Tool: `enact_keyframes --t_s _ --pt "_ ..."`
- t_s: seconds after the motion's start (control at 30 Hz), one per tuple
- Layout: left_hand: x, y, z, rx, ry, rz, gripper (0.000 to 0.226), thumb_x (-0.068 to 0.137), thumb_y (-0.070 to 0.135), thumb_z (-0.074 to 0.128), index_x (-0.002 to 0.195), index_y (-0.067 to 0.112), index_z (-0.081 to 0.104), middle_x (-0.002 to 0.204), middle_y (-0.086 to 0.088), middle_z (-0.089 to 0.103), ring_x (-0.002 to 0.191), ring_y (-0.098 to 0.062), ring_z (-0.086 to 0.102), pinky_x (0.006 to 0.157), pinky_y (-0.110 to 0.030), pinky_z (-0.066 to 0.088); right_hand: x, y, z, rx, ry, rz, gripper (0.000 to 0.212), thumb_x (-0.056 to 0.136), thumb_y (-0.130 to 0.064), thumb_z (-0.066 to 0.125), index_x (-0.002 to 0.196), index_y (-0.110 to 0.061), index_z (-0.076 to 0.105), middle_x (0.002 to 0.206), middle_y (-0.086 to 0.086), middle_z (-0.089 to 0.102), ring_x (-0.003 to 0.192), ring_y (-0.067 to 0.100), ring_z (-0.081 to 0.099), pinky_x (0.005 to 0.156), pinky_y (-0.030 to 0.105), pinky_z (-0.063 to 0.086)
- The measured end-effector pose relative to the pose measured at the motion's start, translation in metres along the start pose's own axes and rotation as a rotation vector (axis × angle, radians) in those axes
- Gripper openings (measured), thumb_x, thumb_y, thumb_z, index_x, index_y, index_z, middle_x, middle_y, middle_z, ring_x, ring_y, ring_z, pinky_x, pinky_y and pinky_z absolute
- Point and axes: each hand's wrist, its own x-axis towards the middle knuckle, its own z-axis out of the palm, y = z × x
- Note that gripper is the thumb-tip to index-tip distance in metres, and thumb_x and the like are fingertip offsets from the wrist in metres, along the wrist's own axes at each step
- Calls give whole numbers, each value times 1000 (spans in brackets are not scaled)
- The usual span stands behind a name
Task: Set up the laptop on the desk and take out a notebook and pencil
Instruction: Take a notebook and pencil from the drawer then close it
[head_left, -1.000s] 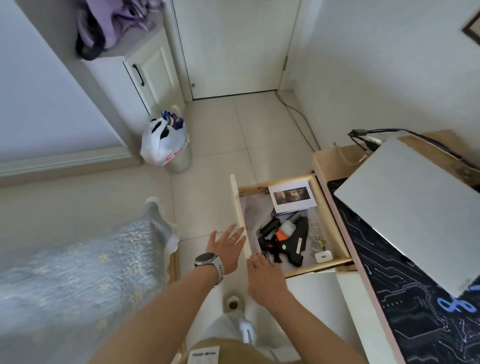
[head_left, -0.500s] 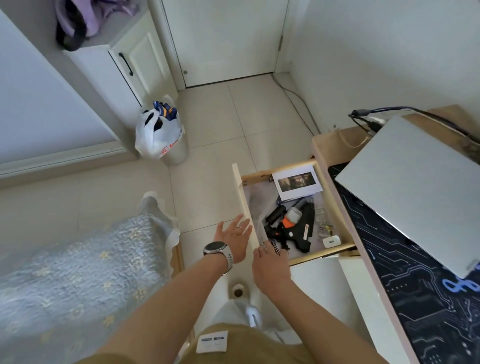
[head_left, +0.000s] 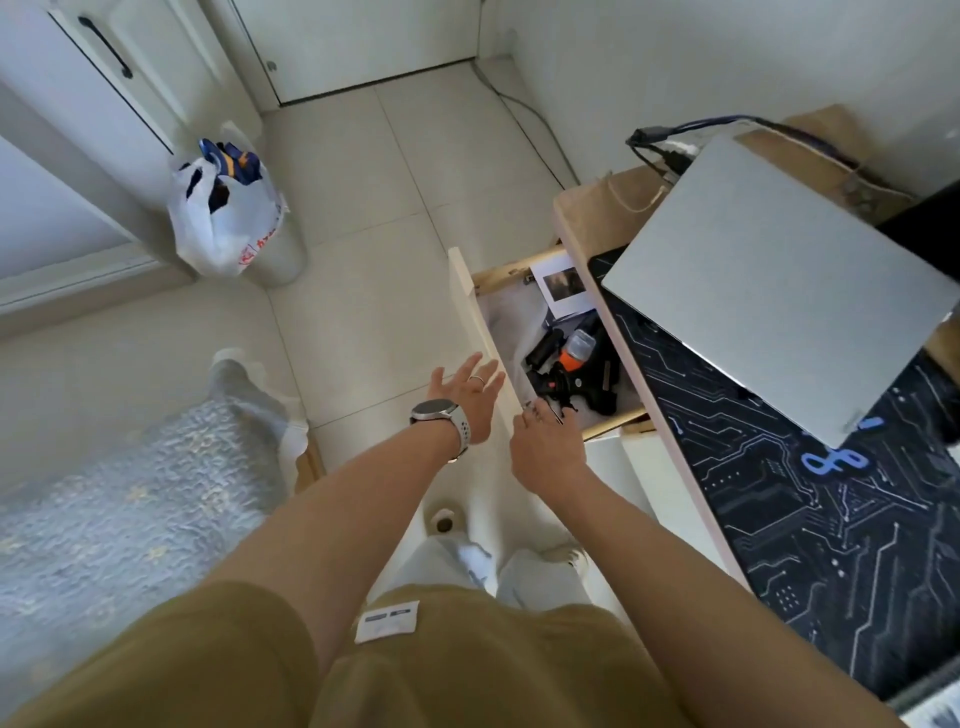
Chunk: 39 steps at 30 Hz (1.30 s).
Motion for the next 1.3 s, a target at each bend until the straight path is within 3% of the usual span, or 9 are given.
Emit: enact_keyframes --t_s 0.17,0.67,0.83,1.1,1.3 --pt "12 15 -5 16 5 -10 76 87 16 41 151 26 1 160 8 -10 146 -15 -14 116 -54 8 3 18 -2 5 -26 7 50 98 -24 26 146 -10 29 158 6 20 148 22 0 116 50 7" --pt "49 53 -16 23 22 0 83 85 14 44 150 31 -5 158 11 -16 146 -16 -15 115 -55 11 9 65 7 -175 4 -7 42 97 -38 38 132 -22 54 156 9 27 147 30 -8 116 53 0" --pt "63 74 -29 -2 32 24 83 86 13 45 150 31 -5 158 11 -17 146 -17 -14 115 -55 11 10 83 10 -233 24 -1 42 94 -45 45 128 -25 58 159 9 18 146 30 -14 115 53 -4" --pt "90 106 -46 -53 24 34 88 84 8 43 149 35 -10 156 17 -22 146 -15 -13 114 -54 15 18 117 16 -426 -80 19 53 91 -54 46 136 -26 48 160 10 12 144 34 -19 112 56 -14" --pt "99 120 -49 -56 12 19 83 85 11 44 150 32 -4 157 14 -17 146 -15 -13 114 -53 15 18 130 21 -584 -48 3 62 93 -57 38 144 -21 37 160 9 11 143 37 -21 112 55 -15"
